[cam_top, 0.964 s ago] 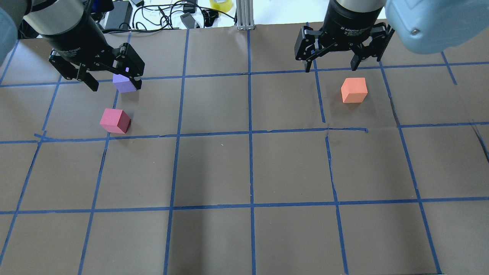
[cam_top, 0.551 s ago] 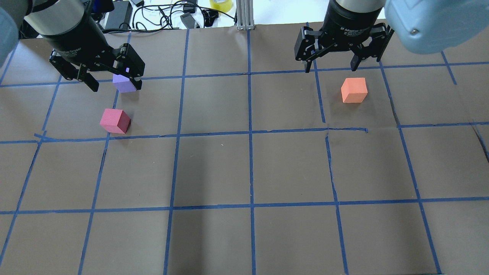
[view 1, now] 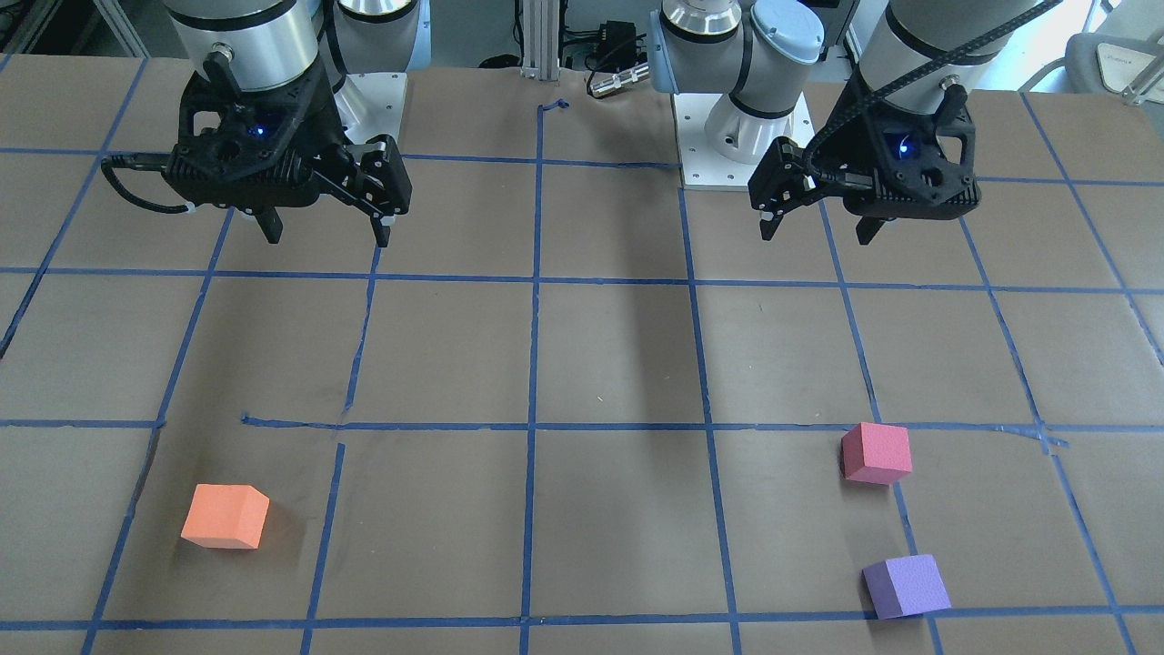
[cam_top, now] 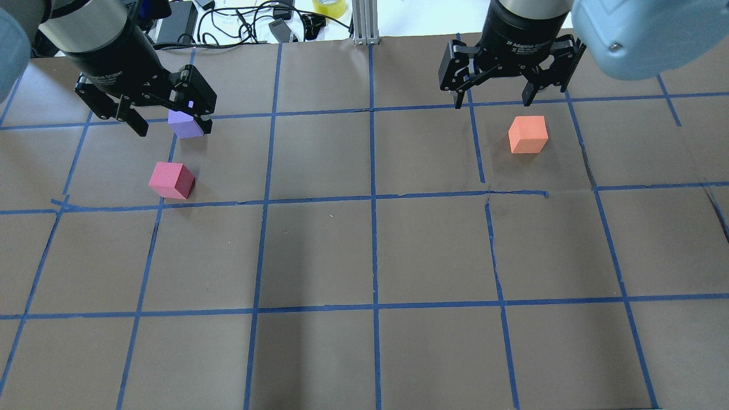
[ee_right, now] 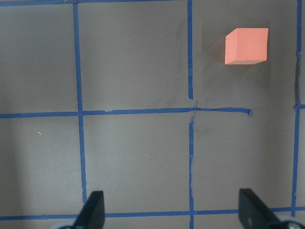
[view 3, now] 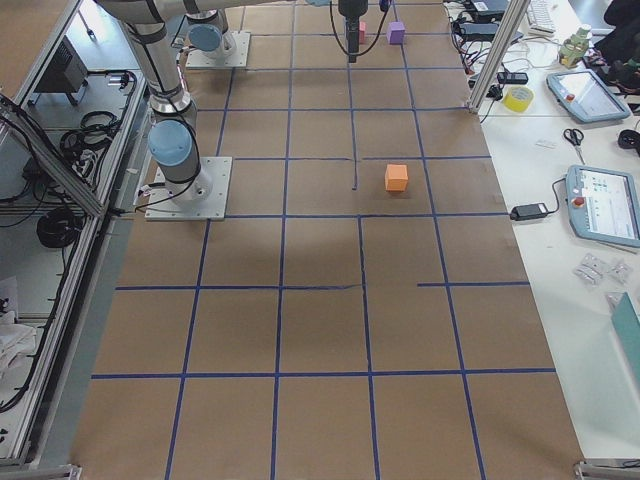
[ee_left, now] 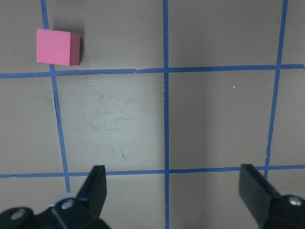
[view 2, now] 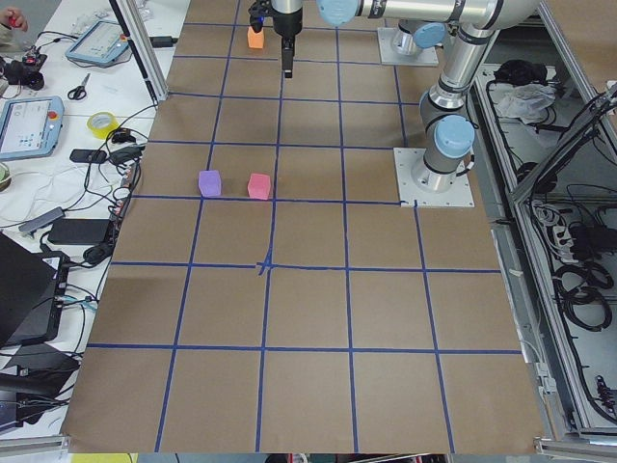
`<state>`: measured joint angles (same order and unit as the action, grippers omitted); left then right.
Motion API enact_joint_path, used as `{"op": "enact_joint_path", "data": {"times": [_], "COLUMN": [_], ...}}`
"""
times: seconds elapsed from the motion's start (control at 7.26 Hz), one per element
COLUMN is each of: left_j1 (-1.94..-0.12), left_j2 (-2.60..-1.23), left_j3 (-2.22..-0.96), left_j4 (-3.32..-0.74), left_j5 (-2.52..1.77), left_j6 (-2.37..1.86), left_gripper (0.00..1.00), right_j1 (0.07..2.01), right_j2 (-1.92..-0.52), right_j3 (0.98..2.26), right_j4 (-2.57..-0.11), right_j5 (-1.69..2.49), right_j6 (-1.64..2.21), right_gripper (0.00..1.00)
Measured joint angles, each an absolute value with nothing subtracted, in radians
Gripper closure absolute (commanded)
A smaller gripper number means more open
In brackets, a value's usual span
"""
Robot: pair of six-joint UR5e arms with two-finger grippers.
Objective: Arrange blocks in a line
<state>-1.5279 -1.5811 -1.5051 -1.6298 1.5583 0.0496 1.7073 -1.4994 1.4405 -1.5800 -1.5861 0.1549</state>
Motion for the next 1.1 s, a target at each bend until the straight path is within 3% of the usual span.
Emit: {"op": "enact_joint_path", "data": {"times": [1.1], "left_j1": [-1.528], "left_j2": [-1.584], "left_j3": [-1.505], "left_j4": [-1.624], "left_j5": [1.56], "left_j6": [0.046], "left_gripper": [0.0], "right_j1": [1.707], "right_j2": [-1.498], "right_j3": [1.437], "right_j4": [-1.579], "right_j5": [-1.6], "right_j6": [0.152], "right_gripper": [0.0]}}
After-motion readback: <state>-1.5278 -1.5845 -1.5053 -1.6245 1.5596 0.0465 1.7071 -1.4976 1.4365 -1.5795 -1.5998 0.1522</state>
